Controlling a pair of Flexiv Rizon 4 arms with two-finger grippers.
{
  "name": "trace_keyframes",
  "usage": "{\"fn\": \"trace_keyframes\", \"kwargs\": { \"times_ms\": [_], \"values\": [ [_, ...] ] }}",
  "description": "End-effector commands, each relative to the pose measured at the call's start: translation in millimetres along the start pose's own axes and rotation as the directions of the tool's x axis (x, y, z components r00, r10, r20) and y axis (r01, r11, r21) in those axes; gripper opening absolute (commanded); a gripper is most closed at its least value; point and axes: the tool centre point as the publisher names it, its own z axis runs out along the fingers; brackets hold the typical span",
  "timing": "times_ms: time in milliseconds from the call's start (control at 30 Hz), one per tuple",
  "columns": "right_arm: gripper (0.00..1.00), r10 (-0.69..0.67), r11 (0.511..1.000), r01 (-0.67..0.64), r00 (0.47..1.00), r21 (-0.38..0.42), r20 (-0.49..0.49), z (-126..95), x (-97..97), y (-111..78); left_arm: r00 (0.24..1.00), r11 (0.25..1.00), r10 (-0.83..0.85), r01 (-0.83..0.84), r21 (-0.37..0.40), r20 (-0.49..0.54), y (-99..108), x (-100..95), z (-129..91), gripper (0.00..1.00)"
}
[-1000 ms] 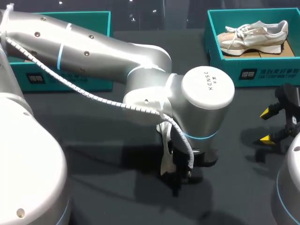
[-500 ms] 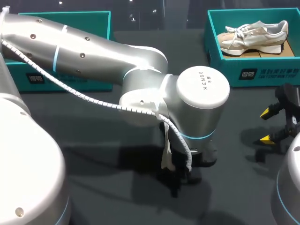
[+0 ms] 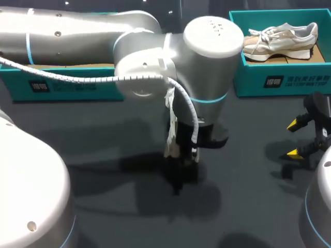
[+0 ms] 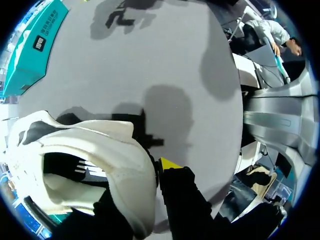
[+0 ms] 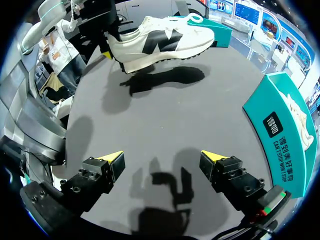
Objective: Take the shoe out of the shoebox, open the shoe tongue, remove and reinsert the insole, then place the shoe into the shoebox
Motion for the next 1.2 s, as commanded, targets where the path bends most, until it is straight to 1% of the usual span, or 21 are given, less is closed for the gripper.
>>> {"fn": "trace_keyframes", "kwargs": {
  "times_ms": [33, 500, 533, 633, 800, 900, 933, 967, 1033, 1100, 1200],
  "values": [
    [1.0, 0.0, 1.0, 0.0, 1.0, 0.002, 0.004, -0.5, 2.3, -0.2, 1.0, 0.999, 0.007, -0.008, 0.041, 0.007, 46.7, -5.1, -60.3, 0.0],
    [1.0, 0.0, 1.0, 0.0, 1.0, 0.002, 0.004, -0.5, 2.3, -0.2, 1.0, 0.999, 0.007, -0.008, 0.041, 0.007, 46.7, -5.1, -60.3, 0.0],
    [1.0, 0.0, 1.0, 0.0, 1.0, 0.002, 0.004, -0.5, 2.3, -0.2, 1.0, 0.998, 0.018, -0.018, 0.057, -0.01, 51.6, -9.8, -67.6, 0.0],
    [1.0, 0.0, 1.0, 0.0, 1.0, 0.002, 0.004, -0.5, 2.3, -0.2, 0.999, 0.997, 0.028, -0.026, 0.066, -0.03, 74.3, -31.0, -85.0, 0.0],
    [1.0, 0.0, 1.0, 0.0, 1.0, 0.002, 0.004, -0.5, 2.3, -0.2, 0.997, 0.997, 0.033, -0.028, 0.068, -0.076, 126.6, -73.8, -111.5, 0.0],
    [1.0, 0.0, 1.0, 0.0, 1.0, 0.002, 0.004, -0.5, 2.3, -0.2, 0.997, 0.998, 0.006, -0.001, 0.065, -0.077, 159.9, -99.8, -126.1, 0.0],
    [1.0, 0.0, 1.0, 0.0, 1.0, 0.002, 0.004, -0.5, 2.3, -0.2, 0.998, 0.998, -0.016, 0.02, 0.054, -0.069, 170.8, -105.4, -130.9, 0.0],
    [1.0, 0.0, 1.0, 0.0, 1.0, 0.002, 0.004, -0.5, 2.3, -0.2, 0.997, 0.998, -0.016, 0.021, 0.058, -0.077, 182.8, -114.2, -136.2, 0.0],
    [1.0, 0.0, 1.0, 0.0, 1.0, 0.002, 0.004, -0.5, 2.3, -0.2, 0.997, 0.999, -0.031, 0.034, 0.04, -0.071, 204.9, -135.3, -145.1, 0.0],
    [1.0, 0.0, 1.0, 0.0, 1.0, 0.002, 0.004, -0.5, 2.3, -0.2, 0.995, 0.996, -0.065, 0.069, 0.051, -0.071, 223.8, -150.6, -151.2, 0.0],
    [1.0, 0.0, 1.0, 0.0, 1.0, 0.002, 0.004, -0.5, 2.3, -0.2, 0.995, 0.996, -0.065, 0.069, 0.051, -0.071, 223.8, -150.6, -151.2, 0.0]
  ]
}}
